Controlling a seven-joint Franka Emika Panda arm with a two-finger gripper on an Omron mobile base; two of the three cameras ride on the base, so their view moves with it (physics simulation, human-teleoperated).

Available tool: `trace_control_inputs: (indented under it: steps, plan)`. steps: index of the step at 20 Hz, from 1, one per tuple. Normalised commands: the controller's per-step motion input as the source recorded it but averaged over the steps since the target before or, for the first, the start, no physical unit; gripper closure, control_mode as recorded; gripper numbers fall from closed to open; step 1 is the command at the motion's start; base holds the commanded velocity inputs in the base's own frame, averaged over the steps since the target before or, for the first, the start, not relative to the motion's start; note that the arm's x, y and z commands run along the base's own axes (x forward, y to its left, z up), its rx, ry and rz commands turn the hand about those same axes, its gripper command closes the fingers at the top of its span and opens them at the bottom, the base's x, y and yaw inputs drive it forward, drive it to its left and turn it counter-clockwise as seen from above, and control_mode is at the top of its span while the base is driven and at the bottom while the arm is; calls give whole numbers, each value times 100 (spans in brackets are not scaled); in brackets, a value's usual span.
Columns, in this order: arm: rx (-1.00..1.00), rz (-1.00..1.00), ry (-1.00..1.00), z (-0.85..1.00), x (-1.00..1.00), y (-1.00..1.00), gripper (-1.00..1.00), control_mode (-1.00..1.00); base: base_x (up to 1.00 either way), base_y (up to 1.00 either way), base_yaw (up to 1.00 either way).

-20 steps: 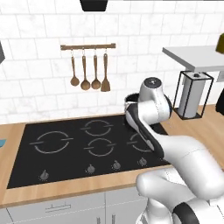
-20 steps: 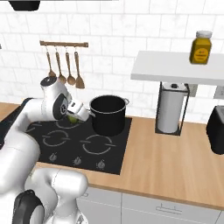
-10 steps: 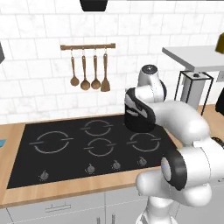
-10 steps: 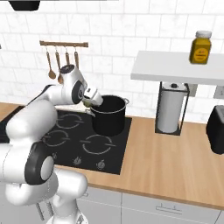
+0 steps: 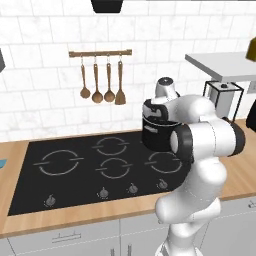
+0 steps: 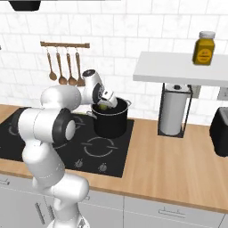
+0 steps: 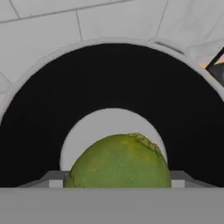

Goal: Put the onion and lime in the pot. Retrieve the spatula and lightly stir the vegetables in the pot.

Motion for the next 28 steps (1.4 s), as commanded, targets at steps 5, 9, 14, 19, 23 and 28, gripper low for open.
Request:
trace_control_inputs:
  steps: [5,9,14,19,23,28]
  plan:
    - [0,0,6,-44,55,-28,100,-100,0,0,0]
    - [0,0,3,-13,11,-22,-100,-100,0,0,0]
    - [0,0,0,10,0,-14,-100,-100,0,0,0]
    - [0,0,0,38,-1,-1,-100,-100,0,0,0]
    - [0,0,-5,72,-72,18,-100,-100,0,0,0]
    - [6,2,0,49,-100,52,-100,-100,0,0,0]
